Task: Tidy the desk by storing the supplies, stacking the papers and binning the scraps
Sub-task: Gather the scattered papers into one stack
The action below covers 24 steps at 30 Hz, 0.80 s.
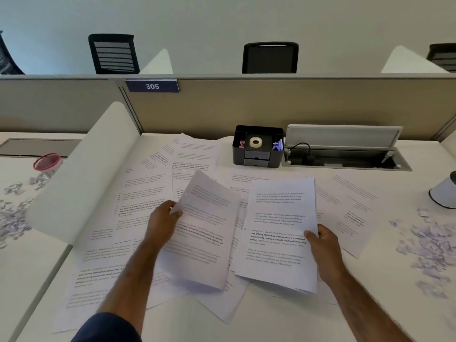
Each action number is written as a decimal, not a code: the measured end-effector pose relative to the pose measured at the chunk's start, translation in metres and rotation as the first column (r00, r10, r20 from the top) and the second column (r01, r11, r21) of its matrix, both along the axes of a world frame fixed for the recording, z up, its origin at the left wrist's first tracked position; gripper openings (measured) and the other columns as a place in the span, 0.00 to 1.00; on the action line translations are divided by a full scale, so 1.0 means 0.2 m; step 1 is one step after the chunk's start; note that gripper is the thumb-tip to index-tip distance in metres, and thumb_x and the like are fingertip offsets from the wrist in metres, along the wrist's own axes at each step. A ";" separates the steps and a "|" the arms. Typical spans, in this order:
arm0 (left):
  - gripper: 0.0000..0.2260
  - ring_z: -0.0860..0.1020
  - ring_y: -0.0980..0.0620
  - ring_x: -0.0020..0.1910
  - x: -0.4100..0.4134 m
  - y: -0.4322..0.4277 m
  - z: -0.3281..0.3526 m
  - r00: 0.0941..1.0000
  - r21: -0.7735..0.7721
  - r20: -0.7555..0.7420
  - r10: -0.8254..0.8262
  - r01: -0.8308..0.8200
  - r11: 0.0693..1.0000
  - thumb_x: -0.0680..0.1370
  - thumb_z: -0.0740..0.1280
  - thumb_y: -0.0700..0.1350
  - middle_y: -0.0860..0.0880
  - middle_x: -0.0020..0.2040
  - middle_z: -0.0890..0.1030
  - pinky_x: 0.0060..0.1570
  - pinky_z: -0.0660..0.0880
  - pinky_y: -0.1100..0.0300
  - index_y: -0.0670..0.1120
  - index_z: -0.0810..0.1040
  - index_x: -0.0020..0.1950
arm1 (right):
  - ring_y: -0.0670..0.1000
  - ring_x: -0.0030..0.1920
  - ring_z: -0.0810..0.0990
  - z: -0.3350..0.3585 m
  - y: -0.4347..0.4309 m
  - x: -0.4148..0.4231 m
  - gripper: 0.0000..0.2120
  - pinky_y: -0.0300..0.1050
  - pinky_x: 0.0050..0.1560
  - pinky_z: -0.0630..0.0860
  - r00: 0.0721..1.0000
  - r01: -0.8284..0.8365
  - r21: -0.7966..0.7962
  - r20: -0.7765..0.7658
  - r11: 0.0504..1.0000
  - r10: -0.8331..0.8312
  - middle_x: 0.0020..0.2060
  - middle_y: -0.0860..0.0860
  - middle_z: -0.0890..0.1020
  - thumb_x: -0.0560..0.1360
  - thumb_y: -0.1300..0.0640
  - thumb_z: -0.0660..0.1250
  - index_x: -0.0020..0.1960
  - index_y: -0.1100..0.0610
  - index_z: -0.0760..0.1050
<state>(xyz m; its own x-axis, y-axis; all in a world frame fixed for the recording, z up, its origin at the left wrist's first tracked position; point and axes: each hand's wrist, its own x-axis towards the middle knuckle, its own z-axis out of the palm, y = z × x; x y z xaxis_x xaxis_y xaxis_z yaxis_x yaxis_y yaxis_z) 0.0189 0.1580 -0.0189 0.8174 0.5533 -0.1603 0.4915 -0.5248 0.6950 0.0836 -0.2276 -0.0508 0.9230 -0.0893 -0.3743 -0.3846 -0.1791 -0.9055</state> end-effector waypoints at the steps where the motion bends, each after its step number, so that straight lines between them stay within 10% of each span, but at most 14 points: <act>1: 0.04 0.79 0.58 0.39 -0.02 0.01 0.06 0.999 -0.047 0.036 0.010 -0.008 0.999 0.82 0.68 0.43 0.50 0.48 0.83 0.35 0.71 0.65 0.47 0.79 0.57 | 0.57 0.47 0.84 0.00 -0.01 0.01 0.07 0.49 0.42 0.81 1.000 0.003 0.014 -0.003 1.000 -0.003 0.51 0.53 0.84 0.81 0.61 0.64 0.57 0.56 0.77; 24: 0.10 0.87 0.43 0.51 -0.09 -0.21 0.05 0.987 -0.710 0.157 0.034 0.089 0.699 0.82 0.66 0.40 0.46 0.55 0.88 0.55 0.83 0.42 0.44 0.81 0.63 | 0.53 0.53 0.84 0.19 0.46 -0.06 0.14 0.51 0.55 0.79 0.969 -0.143 0.410 -0.129 0.901 0.212 0.55 0.50 0.86 0.80 0.44 0.63 0.60 0.49 0.79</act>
<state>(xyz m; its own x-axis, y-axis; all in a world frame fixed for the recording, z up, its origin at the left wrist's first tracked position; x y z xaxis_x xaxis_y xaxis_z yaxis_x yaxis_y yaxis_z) 0.0013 0.1150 -0.0096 0.8775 0.2997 -0.3744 0.3454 0.1465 0.9269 0.0707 -0.1360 -0.0128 0.8308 0.2569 -0.4938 -0.5310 0.0996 -0.8415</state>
